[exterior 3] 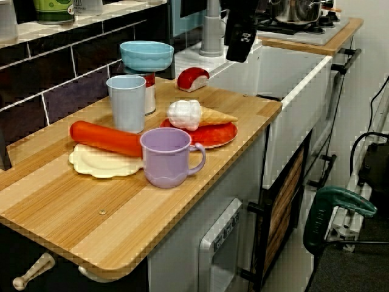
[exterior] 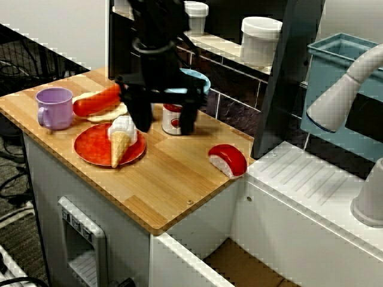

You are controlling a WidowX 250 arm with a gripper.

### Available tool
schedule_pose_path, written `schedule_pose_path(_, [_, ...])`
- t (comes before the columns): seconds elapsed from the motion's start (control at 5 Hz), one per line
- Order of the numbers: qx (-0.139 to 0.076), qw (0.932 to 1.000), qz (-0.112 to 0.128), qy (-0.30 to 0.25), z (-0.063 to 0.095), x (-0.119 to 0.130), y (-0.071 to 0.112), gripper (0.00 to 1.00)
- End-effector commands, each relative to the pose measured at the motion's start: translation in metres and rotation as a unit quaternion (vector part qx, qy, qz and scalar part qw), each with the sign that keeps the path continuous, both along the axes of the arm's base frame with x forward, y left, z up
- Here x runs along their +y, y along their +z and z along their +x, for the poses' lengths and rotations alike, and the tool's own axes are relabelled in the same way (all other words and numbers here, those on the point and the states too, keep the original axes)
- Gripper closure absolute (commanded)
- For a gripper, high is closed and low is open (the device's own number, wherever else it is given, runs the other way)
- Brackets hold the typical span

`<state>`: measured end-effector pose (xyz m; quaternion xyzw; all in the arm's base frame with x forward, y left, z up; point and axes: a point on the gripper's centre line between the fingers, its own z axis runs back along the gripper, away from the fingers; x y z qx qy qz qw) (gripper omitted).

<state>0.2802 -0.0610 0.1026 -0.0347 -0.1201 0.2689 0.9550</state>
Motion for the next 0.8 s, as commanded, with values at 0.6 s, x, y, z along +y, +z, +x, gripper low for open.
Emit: schedule_pose_path(0.6, [-0.019,0.984,0.021,0.176,0.07,-0.064,-0.023,0.0])
